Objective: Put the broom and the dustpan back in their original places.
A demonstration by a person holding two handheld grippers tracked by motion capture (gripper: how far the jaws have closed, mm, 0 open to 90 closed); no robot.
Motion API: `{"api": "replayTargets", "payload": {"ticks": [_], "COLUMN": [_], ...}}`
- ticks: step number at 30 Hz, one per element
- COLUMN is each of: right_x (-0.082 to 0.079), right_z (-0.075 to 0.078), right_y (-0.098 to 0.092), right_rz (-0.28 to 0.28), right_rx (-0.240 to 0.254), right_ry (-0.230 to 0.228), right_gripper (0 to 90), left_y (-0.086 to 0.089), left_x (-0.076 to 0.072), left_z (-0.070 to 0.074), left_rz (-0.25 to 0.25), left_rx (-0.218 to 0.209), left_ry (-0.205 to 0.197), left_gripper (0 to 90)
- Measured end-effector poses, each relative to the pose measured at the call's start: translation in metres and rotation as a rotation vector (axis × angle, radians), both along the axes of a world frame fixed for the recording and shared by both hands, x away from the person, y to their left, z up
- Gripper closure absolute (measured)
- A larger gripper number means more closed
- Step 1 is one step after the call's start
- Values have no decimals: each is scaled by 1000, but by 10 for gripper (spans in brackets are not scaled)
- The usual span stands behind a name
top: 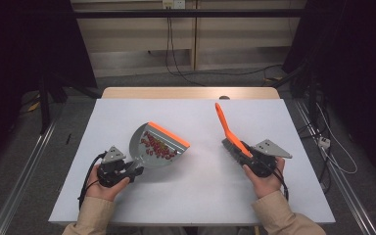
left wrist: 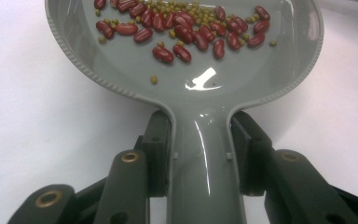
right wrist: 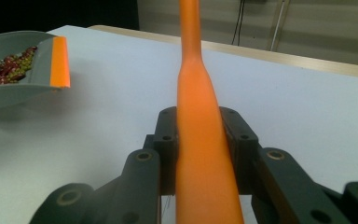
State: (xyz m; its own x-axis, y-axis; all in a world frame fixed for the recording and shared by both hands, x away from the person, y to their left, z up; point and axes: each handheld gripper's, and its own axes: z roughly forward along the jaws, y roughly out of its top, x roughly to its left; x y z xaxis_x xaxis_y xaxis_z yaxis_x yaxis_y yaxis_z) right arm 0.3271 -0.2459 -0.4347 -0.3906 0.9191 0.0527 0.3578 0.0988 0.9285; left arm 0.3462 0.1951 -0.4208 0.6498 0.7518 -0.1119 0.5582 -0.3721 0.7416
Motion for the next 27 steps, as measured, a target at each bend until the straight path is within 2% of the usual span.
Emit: {"api": "replayTargets", "payload": {"ticks": [10,16,27], "right_x": [-1,-1,2], "right_z": [-1,-2,-4], "right_y": [-18,-32,-51], "right_rz": [-52,-101,-178], "right_rx": [2,7,-17], "right_ry": [1,5,0], "right_gripper": [712,712,712], "left_y": [8,11,19], "left_x": [10,14,18], "left_z": [-6,-10,-14], "left_rz": [128,168,256], "left_rx": [13,22,40], "left_ry": [6,9,26], "left_gripper": [630,630,629]}}
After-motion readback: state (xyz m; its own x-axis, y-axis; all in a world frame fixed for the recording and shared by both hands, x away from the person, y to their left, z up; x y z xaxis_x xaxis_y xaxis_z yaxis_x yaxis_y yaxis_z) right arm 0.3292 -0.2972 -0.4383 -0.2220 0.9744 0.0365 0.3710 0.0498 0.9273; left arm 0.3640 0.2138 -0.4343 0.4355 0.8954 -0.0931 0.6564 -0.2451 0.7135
